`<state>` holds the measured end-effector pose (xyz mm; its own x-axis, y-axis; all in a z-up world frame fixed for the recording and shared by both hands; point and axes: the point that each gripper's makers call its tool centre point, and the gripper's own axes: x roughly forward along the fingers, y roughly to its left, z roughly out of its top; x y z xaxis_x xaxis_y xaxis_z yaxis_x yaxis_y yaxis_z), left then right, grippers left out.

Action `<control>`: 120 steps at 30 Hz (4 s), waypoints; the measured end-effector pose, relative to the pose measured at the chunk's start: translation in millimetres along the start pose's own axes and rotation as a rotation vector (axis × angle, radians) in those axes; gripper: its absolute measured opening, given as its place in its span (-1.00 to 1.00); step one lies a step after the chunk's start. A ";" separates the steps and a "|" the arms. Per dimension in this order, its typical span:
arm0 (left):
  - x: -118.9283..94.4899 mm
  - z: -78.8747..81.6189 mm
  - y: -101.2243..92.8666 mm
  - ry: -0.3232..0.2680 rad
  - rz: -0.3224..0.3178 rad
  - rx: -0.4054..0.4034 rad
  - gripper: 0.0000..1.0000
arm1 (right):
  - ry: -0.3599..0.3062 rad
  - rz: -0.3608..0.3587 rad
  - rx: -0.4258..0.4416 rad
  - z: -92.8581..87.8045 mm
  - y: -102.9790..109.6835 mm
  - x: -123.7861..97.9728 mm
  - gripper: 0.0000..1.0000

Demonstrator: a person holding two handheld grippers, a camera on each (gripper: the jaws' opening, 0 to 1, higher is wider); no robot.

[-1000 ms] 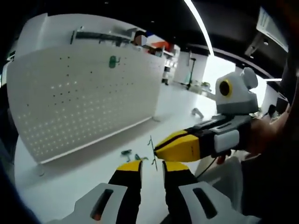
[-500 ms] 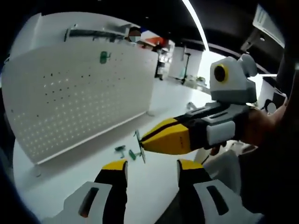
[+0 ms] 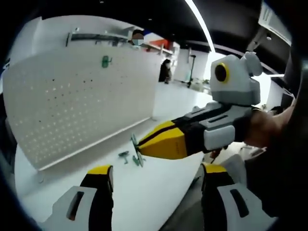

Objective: Insert the hook assembly into the mounting plate slot until the hook locks in place.

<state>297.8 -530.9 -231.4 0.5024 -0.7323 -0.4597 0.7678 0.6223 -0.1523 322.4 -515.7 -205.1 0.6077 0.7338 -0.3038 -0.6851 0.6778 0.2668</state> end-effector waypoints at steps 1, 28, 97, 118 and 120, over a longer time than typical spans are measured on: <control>0.0 0.5 -1.2 -0.002 -0.003 -0.002 0.57 | 0.003 -0.001 -0.006 -0.5 0.1 0.0 -1.00; -17.8 21.5 -8.4 -0.100 0.009 -0.074 1.00 | -0.009 -0.004 -0.075 5.3 10.3 0.5 -1.00; -49.1 39.3 39.5 -0.207 0.138 -0.190 1.00 | -0.266 -0.637 -0.158 149.4 -234.3 -12.8 -0.99; -55.5 36.2 51.2 -0.219 0.181 -0.214 1.00 | -0.368 -0.670 -0.212 215.5 -242.4 13.6 -0.99; -55.4 35.3 52.6 -0.217 0.184 -0.216 1.00 | -0.368 -0.672 -0.210 215.3 -244.3 13.6 -0.99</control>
<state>324.4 -467.3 -183.1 0.7150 -0.6296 -0.3040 0.5662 0.7765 -0.2765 584.6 -661.4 -77.5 0.9865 0.1635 -0.0072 -0.1636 0.9850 -0.0552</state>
